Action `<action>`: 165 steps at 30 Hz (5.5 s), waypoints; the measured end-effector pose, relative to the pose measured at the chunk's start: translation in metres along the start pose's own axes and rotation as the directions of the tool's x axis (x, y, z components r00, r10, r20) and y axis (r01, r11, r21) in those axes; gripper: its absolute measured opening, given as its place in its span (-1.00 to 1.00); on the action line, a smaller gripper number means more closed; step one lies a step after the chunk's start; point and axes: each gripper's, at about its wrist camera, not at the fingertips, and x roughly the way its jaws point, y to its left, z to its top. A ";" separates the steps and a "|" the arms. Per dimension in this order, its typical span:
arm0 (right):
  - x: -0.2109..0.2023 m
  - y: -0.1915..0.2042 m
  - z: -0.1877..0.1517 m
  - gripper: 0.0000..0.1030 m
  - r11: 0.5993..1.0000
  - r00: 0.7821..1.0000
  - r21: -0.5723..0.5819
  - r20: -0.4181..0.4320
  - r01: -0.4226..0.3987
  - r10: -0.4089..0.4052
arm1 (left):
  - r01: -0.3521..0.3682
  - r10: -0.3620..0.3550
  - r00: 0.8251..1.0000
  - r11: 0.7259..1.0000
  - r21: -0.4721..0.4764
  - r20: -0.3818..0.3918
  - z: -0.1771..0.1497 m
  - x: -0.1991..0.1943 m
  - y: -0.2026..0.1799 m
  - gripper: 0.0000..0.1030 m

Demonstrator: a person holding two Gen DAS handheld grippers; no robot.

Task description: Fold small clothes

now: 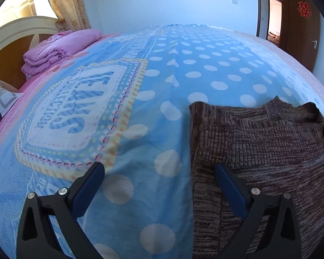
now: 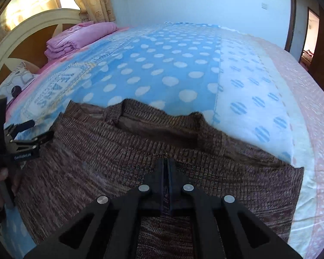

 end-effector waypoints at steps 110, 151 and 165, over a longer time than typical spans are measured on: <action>-0.031 0.265 -0.134 0.28 0.772 0.960 -0.585 0.253 0.248 -0.117 | 0.443 -0.440 0.890 0.897 -0.003 -0.119 0.031 0.033 0.007 0.60; -0.160 0.094 -0.123 -0.93 0.936 0.890 -0.003 0.311 -0.351 0.334 | 0.599 -0.614 0.782 0.788 -0.141 -0.112 0.092 -0.037 -0.062 -0.75; -0.191 0.021 -0.142 -0.97 0.938 0.900 0.098 0.331 -0.333 0.285 | 0.670 -0.679 0.716 0.733 -0.114 -0.160 0.099 -0.060 -0.149 -0.75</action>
